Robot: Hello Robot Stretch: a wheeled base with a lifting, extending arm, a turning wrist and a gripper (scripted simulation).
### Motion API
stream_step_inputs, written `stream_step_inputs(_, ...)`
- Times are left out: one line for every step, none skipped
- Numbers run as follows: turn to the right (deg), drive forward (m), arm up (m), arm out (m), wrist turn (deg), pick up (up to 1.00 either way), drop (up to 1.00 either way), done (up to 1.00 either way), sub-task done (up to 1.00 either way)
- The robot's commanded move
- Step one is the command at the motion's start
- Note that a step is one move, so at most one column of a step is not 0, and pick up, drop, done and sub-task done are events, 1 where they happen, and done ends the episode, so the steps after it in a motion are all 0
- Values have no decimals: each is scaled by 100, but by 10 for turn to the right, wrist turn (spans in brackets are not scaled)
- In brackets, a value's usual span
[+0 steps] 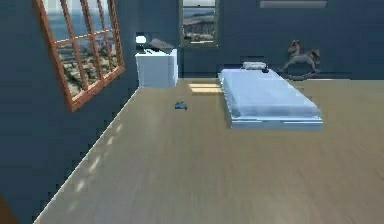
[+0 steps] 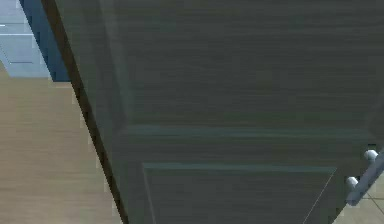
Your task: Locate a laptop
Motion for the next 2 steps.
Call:
stream_step_inputs(0, 35, 0, 0, 0, 0, 0, 0, 0)
stream_step_inputs(450, 0, 0, 0, 0, 0, 0, 0, 0)
